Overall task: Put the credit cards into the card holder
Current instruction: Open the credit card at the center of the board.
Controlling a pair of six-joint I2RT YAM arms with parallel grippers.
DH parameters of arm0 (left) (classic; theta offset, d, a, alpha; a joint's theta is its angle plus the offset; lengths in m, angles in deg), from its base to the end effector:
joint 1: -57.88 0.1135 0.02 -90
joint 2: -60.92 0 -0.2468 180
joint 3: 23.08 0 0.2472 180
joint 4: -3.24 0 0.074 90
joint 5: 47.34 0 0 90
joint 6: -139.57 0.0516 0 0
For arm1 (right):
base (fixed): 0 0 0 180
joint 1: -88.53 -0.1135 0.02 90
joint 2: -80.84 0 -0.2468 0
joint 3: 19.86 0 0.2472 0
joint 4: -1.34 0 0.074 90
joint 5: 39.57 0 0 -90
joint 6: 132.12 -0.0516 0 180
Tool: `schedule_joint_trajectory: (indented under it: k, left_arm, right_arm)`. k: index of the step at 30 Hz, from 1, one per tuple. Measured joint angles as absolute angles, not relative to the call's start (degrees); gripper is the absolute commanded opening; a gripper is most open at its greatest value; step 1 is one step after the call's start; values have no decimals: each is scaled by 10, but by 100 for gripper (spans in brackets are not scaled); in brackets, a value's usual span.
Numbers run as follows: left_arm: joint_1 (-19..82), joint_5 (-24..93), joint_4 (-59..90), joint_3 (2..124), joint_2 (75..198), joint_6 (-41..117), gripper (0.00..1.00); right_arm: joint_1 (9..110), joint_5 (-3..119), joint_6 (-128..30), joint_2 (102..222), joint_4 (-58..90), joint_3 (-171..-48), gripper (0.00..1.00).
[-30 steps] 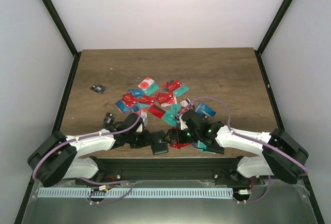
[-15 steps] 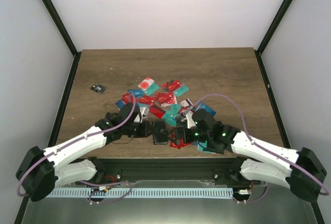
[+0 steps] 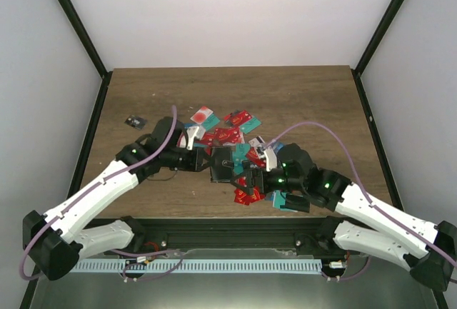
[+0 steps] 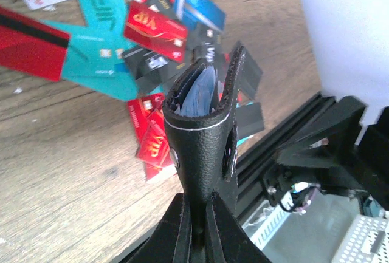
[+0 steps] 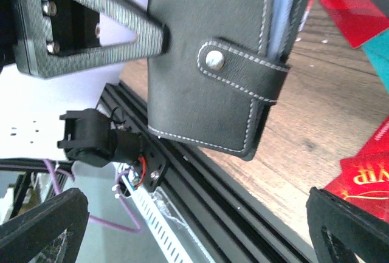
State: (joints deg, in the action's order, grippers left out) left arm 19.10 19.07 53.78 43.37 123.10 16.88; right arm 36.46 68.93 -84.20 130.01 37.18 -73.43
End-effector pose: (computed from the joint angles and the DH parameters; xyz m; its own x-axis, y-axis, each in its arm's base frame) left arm 0.1704 -0.1634 0.2625 -0.9006 0.0886 -0.4256 0.3603 0.6999 -0.6167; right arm 0.1162 0.1757 0.2551 -0.8508 -0.0578 -0.5223 -0.4638 0.5499 0.6946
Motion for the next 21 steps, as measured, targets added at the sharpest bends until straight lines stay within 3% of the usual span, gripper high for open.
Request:
schedule_joint_trajectory:
  k: [13, 17, 21]
  left_arm:
    - [198, 83, 564, 516, 1248, 199, 4]
    - [198, 73, 564, 516, 1253, 198, 4]
    - [198, 66, 563, 516, 1253, 196, 4]
  right_arm:
    - [365, 857, -840, 1296, 325, -738, 87]
    - [367, 883, -852, 1297, 286, -732, 81]
    - [367, 888, -859, 1306, 272, -731, 80]
